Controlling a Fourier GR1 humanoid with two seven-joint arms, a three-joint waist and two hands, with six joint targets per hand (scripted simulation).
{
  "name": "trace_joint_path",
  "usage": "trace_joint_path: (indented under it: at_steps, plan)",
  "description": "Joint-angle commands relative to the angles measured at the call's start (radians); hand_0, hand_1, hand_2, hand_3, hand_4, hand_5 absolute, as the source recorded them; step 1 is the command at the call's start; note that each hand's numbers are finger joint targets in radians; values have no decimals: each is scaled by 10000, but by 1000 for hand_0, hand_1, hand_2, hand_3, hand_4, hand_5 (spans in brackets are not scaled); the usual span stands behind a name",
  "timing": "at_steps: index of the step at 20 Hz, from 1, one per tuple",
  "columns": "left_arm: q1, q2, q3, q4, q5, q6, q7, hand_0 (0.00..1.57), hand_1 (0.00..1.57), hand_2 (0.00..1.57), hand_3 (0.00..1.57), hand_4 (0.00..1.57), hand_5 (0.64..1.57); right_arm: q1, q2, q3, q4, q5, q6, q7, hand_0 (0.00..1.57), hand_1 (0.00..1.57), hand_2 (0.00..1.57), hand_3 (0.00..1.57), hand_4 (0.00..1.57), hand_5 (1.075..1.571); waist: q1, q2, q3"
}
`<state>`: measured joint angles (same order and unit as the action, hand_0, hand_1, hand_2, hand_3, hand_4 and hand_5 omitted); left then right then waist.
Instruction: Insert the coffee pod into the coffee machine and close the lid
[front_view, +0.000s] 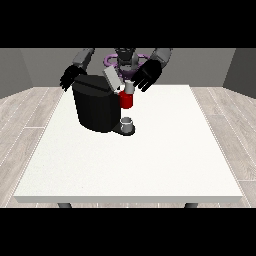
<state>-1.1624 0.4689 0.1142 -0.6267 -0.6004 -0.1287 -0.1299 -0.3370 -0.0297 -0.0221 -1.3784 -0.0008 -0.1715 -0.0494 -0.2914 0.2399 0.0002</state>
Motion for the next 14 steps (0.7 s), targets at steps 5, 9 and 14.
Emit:
trace_joint_path:
  at_steps: [5, 9, 14]
  plan:
    - [-226, -24, 133, 346, -200, 340, 137, 1316, 1316, 1328, 1225, 510, 1571, -321, 72, 172, -539, 59, -139, 652, 0, 0, 0, 0, 537, 1571, -403, 348, -4]
    - [-85, -91, -131, -37, -359, 213, -293, 1251, 1251, 1294, 1208, 506, 1571, 115, 134, -264, 165, -170, -119, -525, 0, 0, 0, 0, 498, 1571, 45, 511, 1]
    - [-97, -9, -54, 201, -334, -208, -140, 1185, 1185, 1262, 1197, 492, 1571, 232, -91, -225, -147, -374, 237, 81, 0, 0, 0, 0, 513, 1571, -67, 33, -1]
